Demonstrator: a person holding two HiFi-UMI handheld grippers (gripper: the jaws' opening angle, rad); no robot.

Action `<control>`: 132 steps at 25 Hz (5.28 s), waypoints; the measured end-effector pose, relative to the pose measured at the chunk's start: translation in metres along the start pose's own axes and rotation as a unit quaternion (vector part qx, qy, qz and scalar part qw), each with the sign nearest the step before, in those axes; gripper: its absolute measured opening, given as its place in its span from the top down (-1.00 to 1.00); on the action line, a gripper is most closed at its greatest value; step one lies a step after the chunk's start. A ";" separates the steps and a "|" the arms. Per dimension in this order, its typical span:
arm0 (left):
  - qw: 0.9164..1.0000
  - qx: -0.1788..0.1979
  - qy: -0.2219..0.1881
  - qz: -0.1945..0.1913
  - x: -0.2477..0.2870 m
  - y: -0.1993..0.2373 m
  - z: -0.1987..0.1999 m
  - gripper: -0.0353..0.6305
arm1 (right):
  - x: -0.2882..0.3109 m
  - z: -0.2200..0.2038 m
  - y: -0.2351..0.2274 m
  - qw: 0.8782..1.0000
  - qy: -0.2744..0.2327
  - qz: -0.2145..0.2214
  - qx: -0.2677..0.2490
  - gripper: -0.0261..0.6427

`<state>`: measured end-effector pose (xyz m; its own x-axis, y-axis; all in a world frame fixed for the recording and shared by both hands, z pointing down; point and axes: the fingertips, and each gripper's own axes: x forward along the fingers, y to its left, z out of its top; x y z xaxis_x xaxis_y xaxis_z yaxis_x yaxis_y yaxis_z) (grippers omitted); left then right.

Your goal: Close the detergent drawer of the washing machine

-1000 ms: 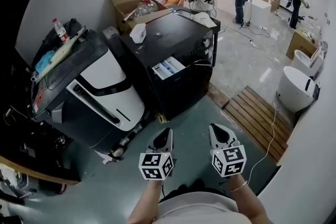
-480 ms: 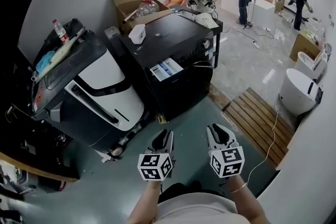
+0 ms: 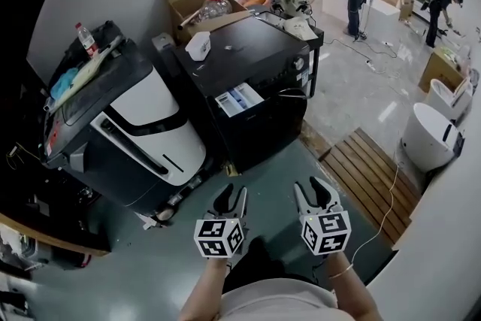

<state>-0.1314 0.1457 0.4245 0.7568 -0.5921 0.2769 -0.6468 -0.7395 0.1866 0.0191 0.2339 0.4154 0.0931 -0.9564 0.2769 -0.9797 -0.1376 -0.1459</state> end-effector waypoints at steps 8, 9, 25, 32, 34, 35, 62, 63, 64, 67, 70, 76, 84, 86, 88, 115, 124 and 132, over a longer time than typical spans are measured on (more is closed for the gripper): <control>1.000 -0.006 0.006 0.016 0.035 0.030 0.005 0.49 | 0.044 -0.001 -0.009 1.000 0.019 0.000 0.001 0.45; 1.000 -0.007 0.007 0.018 0.041 0.035 0.006 0.48 | 0.051 0.000 -0.011 1.000 0.020 -0.001 0.000 0.45; 0.999 -0.021 0.028 0.033 0.158 0.123 0.033 0.35 | 0.190 0.033 -0.037 0.999 0.046 -0.014 -0.001 0.45; 0.999 -0.030 0.030 0.020 0.199 0.149 0.047 0.33 | 0.242 0.052 -0.047 0.998 0.049 -0.029 0.000 0.45; 0.999 -0.034 0.032 0.015 0.208 0.154 0.048 0.33 | 0.253 0.055 -0.048 0.998 0.050 -0.032 0.002 0.45; 0.999 -0.035 0.032 0.013 0.211 0.155 0.049 0.33 | 0.258 0.056 -0.049 0.998 0.050 -0.034 0.003 0.45; 0.984 -0.088 0.023 0.153 0.228 0.160 0.038 0.31 | 0.349 0.064 -0.068 0.989 0.085 0.113 -0.049 0.45; 0.983 -0.089 0.024 0.161 0.228 0.160 0.037 0.31 | 0.350 0.062 -0.068 0.987 0.088 0.121 -0.051 0.45; 0.981 -0.089 0.024 0.169 0.227 0.160 0.035 0.31 | 0.352 0.060 -0.069 0.986 0.092 0.128 -0.054 0.45; 0.977 -0.092 0.026 0.192 0.225 0.161 0.031 0.31 | 0.357 0.053 -0.070 0.982 0.102 0.148 -0.064 0.45; 0.973 -0.096 0.030 0.208 0.224 0.161 0.024 0.31 | 0.360 0.045 -0.073 0.977 0.112 0.164 -0.073 0.45; 0.967 -0.107 0.040 0.226 0.228 0.160 0.009 0.31 | 0.367 0.028 -0.076 0.970 0.132 0.187 -0.086 0.45; 0.964 -0.113 0.052 0.234 0.238 0.162 -0.008 0.31 | 0.373 0.008 -0.075 0.961 0.147 0.209 -0.105 0.45; 0.963 -0.116 0.054 0.237 0.241 0.163 -0.013 0.31 | 0.373 0.003 -0.075 0.959 0.150 0.214 -0.109 0.45; 0.962 -0.118 0.056 0.241 0.243 0.165 -0.018 0.31 | 0.375 -0.003 -0.075 0.957 0.156 0.217 -0.110 0.45; 0.970 -0.105 0.051 0.212 0.264 0.171 -0.035 0.47 | 0.388 -0.026 -0.075 0.955 0.160 0.208 -0.135 0.45; 0.970 -0.104 0.054 0.212 0.264 0.172 -0.035 0.47 | 0.389 -0.027 -0.074 0.956 0.158 0.202 -0.140 0.45; 0.970 -0.101 0.055 0.215 0.265 0.172 -0.035 0.48 | 0.390 -0.027 -0.073 0.956 0.154 0.203 -0.142 0.45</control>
<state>-0.0455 -0.1278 0.5628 0.4064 -0.7854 0.4669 -0.9137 -0.3483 0.2093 0.1224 -0.1222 0.5592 -0.3191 -0.7884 0.5259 -0.9367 0.3469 -0.0483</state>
